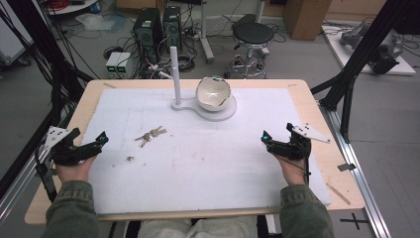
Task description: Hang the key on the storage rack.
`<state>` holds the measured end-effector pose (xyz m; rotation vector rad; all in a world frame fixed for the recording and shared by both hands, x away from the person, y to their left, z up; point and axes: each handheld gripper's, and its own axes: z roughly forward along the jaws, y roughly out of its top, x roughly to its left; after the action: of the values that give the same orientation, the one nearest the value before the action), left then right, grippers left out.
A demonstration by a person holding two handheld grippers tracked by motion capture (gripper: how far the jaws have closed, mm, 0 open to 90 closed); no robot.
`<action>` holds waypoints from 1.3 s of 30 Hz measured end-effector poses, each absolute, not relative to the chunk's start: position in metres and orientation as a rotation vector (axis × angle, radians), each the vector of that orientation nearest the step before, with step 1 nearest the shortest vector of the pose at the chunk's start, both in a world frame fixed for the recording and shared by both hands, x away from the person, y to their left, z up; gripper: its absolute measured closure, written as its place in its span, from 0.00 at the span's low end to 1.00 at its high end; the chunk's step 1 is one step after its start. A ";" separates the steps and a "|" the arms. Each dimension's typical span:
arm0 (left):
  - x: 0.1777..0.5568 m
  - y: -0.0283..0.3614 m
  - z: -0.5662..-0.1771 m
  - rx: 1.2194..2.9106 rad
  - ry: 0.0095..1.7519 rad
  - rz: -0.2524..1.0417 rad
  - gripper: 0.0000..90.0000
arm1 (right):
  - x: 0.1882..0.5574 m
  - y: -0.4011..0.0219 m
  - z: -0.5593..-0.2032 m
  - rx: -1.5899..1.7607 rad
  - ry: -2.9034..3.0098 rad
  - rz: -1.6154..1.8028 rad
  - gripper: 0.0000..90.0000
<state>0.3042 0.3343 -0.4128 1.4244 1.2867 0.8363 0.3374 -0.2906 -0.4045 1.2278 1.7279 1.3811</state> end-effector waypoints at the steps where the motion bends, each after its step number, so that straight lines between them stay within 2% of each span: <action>1: 0.304 0.334 -0.413 1.424 1.287 0.836 0.03 | 0.337 -0.290 -0.404 1.227 1.729 1.382 0.01; 21: 0.306 0.333 -0.415 1.450 1.284 0.820 0.03 | 0.338 -0.287 -0.406 1.214 1.761 1.394 0.01; 24: 0.309 0.332 -0.416 1.435 1.299 0.748 0.03 | 0.337 -0.287 -0.405 1.224 1.755 1.398 0.01; 29: 0.309 0.325 -0.413 1.516 1.293 0.801 0.03 | 0.335 -0.286 -0.405 1.221 1.763 1.398 0.01; 39: 0.315 0.316 -0.404 1.565 1.267 0.789 0.03 | 0.335 -0.288 -0.405 1.226 1.759 1.412 0.01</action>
<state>0.3149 0.3159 -0.4038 1.5653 1.2669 0.7894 0.3347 -0.2884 -0.4049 1.2261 1.7593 1.4119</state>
